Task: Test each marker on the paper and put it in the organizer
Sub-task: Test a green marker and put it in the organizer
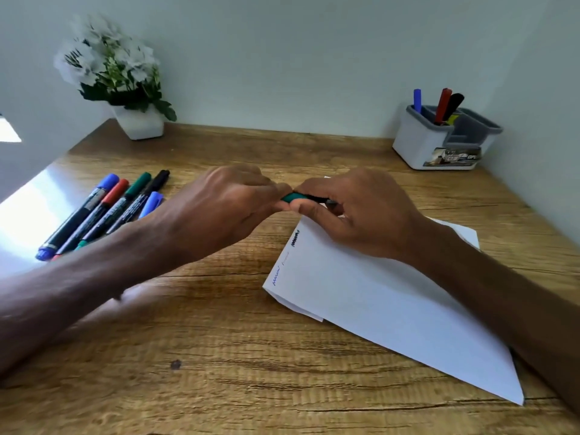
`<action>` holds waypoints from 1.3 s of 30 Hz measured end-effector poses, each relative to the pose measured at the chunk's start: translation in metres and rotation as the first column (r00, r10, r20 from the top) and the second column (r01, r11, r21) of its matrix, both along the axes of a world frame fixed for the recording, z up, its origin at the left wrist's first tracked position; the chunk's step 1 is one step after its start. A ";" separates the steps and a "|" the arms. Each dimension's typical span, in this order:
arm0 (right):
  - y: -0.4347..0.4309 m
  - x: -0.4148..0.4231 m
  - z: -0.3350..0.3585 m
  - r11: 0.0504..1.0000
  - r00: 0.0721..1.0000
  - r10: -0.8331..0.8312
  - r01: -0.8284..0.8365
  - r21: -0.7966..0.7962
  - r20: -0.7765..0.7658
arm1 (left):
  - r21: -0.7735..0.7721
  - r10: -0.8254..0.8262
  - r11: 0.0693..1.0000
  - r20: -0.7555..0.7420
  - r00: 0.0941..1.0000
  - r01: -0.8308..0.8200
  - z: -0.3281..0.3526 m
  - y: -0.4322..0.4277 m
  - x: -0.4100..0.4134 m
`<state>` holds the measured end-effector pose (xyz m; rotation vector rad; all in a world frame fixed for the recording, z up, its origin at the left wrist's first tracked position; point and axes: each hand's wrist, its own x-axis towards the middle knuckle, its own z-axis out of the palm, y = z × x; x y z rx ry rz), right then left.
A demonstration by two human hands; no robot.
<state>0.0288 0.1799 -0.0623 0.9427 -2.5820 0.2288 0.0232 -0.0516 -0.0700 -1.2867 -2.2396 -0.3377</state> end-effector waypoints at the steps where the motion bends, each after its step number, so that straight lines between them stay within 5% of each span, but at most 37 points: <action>1: -0.002 0.001 0.001 1.000 0.999 -0.028 0.028 0.004 0.021 | -0.007 0.022 1.000 0.008 1.000 -0.022 0.000 0.000 0.000; 5: 0.007 0.001 0.004 0.992 0.989 -0.072 0.084 -0.090 0.129 | -0.030 0.184 0.983 0.076 0.980 -0.182 0.001 -0.001 0.000; 8: 0.022 -0.005 0.011 0.930 0.955 0.027 0.084 -0.357 0.297 | -0.010 0.287 0.958 0.138 0.948 -0.288 0.003 -0.007 -0.003; 13: 0.038 -0.011 0.017 0.510 0.737 0.450 0.250 -0.823 0.504 | 0.038 0.173 0.980 0.343 0.923 -0.197 -0.002 -0.001 0.003; 15: 0.041 -0.013 0.014 0.481 0.684 0.512 0.272 -0.833 0.519 | 0.034 0.125 0.987 0.446 0.886 -0.156 -0.006 0.004 0.009; 21: 0.026 -0.005 0.001 0.624 0.735 0.402 0.217 -0.751 0.546 | -0.003 0.095 0.994 0.534 0.840 -0.110 -0.005 0.009 0.015; 31: 0.021 -0.005 0.001 0.420 0.778 0.327 0.390 -0.820 0.537 | -0.022 0.046 0.999 0.722 0.691 -0.044 -0.001 0.012 0.019; 39: 0.011 0.012 0.016 0.304 0.799 0.442 0.296 -0.906 0.409 | -0.022 0.064 0.997 0.717 0.694 -0.068 -0.002 0.013 0.022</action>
